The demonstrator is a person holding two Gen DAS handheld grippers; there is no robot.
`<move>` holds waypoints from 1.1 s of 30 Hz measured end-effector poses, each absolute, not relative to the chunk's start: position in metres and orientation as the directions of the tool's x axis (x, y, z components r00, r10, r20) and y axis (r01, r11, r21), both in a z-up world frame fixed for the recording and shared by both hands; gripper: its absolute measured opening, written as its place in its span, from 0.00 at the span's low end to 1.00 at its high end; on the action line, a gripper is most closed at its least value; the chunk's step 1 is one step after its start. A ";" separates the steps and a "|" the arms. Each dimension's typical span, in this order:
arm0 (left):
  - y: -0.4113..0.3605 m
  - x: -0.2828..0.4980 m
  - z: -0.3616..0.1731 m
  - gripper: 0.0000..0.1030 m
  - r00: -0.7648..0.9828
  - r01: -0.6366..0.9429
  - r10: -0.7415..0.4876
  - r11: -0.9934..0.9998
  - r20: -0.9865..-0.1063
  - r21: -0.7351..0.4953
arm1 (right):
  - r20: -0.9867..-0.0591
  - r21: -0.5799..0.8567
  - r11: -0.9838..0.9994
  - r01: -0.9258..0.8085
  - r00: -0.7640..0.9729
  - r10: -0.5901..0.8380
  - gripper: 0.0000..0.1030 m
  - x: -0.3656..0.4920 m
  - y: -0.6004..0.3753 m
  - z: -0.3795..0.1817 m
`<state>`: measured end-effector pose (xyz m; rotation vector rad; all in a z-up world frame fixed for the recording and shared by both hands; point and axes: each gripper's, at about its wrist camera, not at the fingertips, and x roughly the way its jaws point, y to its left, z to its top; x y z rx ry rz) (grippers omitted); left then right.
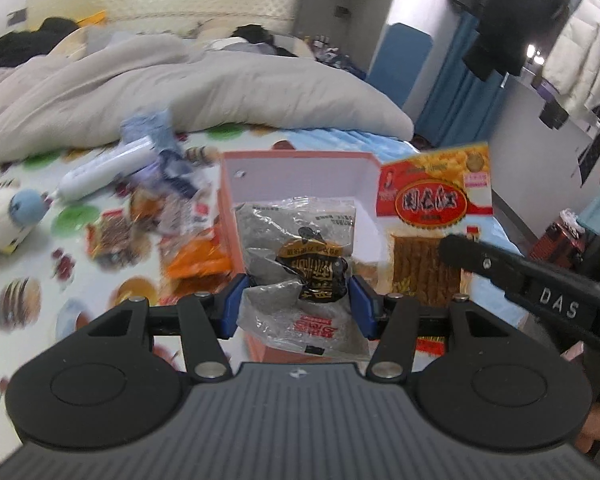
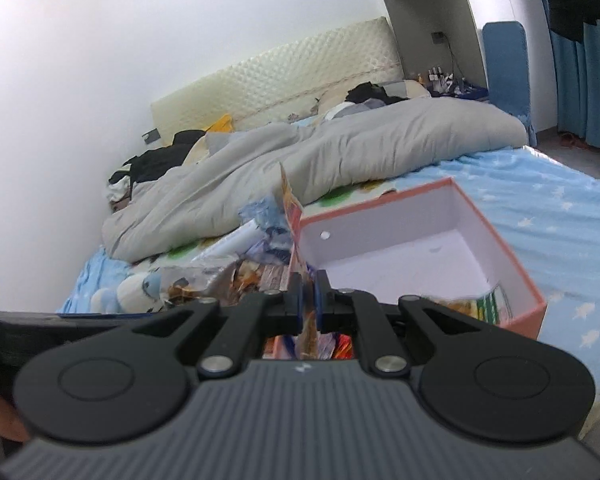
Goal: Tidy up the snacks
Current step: 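Carry both packets over the pink box and open both tools to drop them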
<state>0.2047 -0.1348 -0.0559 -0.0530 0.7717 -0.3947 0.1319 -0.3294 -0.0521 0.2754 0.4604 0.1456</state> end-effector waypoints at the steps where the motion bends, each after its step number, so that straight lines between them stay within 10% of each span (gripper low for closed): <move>1: -0.141 0.212 -0.055 0.58 0.647 0.332 -0.366 0.925 -0.669 -0.186 | -0.418 0.274 0.959 -0.075 0.889 0.189 0.09 0.139 -0.333 -0.049; 28: -0.235 0.383 -0.147 0.59 0.428 0.381 -0.380 0.898 -0.820 -0.218 | -0.668 0.155 0.986 0.067 0.742 0.054 0.10 0.274 -0.403 -0.125; 31: -0.230 0.386 -0.145 0.74 0.434 0.372 -0.409 0.893 -0.803 -0.254 | -0.677 0.165 0.983 0.083 0.734 0.052 0.11 0.274 -0.404 -0.129; 33: -0.226 0.389 -0.144 0.85 0.437 0.373 -0.420 0.889 -0.795 -0.265 | -0.692 0.165 0.980 0.109 0.721 0.036 0.31 0.275 -0.406 -0.131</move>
